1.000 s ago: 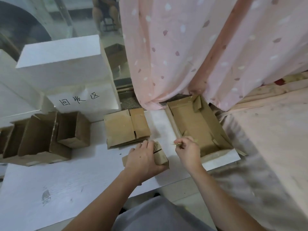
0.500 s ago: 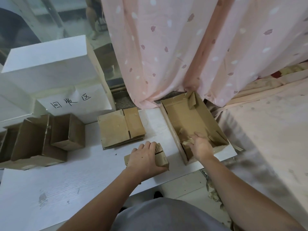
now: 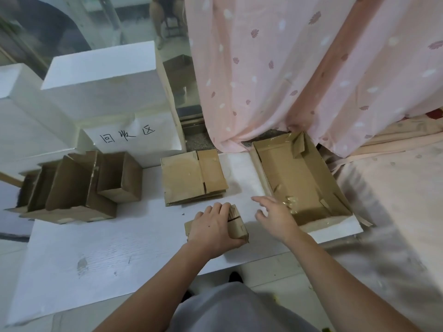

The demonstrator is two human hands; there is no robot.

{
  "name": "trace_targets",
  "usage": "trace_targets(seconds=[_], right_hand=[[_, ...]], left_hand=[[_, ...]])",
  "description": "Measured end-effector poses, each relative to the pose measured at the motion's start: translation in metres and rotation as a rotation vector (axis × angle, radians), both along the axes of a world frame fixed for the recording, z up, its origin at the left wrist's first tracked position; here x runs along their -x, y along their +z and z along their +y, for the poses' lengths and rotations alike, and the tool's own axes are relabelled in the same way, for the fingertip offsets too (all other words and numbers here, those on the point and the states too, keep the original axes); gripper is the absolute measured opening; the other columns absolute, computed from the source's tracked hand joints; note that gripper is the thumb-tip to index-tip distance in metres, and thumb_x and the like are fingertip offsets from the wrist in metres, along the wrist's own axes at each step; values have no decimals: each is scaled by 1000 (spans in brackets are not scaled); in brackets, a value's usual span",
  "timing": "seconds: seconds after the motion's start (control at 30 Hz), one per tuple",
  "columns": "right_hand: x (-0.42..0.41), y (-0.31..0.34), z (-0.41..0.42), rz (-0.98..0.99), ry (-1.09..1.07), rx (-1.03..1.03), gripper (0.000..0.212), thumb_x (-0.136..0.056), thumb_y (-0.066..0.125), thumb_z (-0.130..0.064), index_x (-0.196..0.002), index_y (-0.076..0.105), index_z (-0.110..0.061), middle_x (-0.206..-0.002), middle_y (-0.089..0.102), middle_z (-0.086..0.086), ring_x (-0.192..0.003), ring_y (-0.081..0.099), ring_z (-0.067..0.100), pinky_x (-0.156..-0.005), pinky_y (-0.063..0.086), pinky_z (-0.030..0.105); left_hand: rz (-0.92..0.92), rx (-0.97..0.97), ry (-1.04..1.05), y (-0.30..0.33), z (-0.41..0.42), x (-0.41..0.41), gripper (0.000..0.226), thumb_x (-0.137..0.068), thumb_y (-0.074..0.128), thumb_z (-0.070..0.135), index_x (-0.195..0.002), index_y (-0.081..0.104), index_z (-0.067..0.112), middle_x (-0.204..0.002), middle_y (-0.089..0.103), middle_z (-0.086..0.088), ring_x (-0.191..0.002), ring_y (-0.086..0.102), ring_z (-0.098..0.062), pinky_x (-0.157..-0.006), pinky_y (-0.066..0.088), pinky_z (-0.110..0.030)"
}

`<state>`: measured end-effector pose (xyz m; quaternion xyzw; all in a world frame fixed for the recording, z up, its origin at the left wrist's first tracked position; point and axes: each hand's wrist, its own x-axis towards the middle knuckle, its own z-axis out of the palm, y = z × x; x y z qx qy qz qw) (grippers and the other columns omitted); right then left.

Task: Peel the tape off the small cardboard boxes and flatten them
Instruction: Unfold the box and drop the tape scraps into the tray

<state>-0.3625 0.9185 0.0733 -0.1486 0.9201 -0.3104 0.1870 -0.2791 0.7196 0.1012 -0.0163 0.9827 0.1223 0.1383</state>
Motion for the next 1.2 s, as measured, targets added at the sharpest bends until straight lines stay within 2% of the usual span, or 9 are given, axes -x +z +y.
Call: trace_targets(seconds=[0.2, 0.3, 0.37, 0.53, 0.7, 0.87, 0.93, 1.07, 1.2], right_hand=[[-15, 37, -44, -259, 489, -105, 112, -82, 72, -22, -158, -7, -45, -165, 6, -22, -144, 33, 13, -111, 42, 36], [-18, 33, -53, -299, 542, -114, 127, -75, 79, -28, -154, -17, -49, -164, 1, -27, -135, 45, 16, -102, 50, 37], [-18, 27, -58, -254, 507, -103, 129, -73, 85, -28, -158, -11, -44, -165, 11, -20, -136, 45, 16, -107, 45, 34], [-23, 24, -72, -214, 470, 2, 109, -77, 83, -20, -160, 15, -41, -160, 32, -15, -139, 40, 9, -112, 37, 26], [-23, 20, -87, -159, 433, 8, 99, -81, 74, -13, -157, 18, -42, -158, 34, -13, -134, 47, 12, -109, 44, 31], [-26, 20, -106, -281, 382, 101, 103, -76, 87, -32, -158, 24, -38, -150, 35, -18, -134, 37, 3, -113, 35, 25], [-28, 24, -117, -301, 276, 163, 86, -79, 85, -40, -151, 38, -34, -143, 43, -17, -129, 41, 4, -107, 38, 24], [-31, 22, -137, -276, 63, 280, 24, -93, 71, -38, -115, 61, -36, -118, 63, -13, -107, 60, 9, -86, 53, 31], [-33, 17, -150, -237, -51, 322, 10, -91, 75, -31, -91, 66, -32, -103, 70, -15, -101, 63, 3, -83, 51, 25]], left_hand=[[13, 75, -20, -6, -18, -3, 86, -74, 65, 75, -139, 40, 25, -122, 50, 6, -112, 50, -20, -97, 40, -36], [33, 27, 23, -6, -23, -7, 92, -72, 66, 77, -142, 38, 24, -124, 50, 8, -116, 49, -17, -101, 40, -35], [28, 12, 29, -5, -27, -9, 97, -70, 68, 77, -143, 36, 23, -127, 49, 7, -118, 48, -17, -104, 38, -34], [50, 45, -17, -5, -54, -22, 99, -71, 70, 73, -149, 31, 26, -136, 46, 6, -123, 46, -18, -111, 33, -34], [5, 108, 79, -10, -98, -45, 107, -68, 69, 75, -154, 25, 29, -148, 40, 4, -136, 38, -22, -121, 25, -41], [-16, -40, 215, -9, -119, -58, 93, -71, 75, 60, -148, 31, 31, -135, 45, 6, -116, 49, -18, -94, 48, -32], [3, -54, 224, -8, -121, -62, 91, -70, 75, 58, -146, 32, 32, -133, 44, 7, -115, 47, -18, -88, 49, -30], [70, -76, 233, -12, -126, -70, 91, -68, 75, 57, -146, 35, 31, -133, 44, 7, -118, 47, -19, -88, 49, -29], [129, -90, 224, -12, -134, -76, 91, -68, 77, 54, -147, 35, 35, -137, 42, 9, -124, 42, -18, -89, 49, -27]])
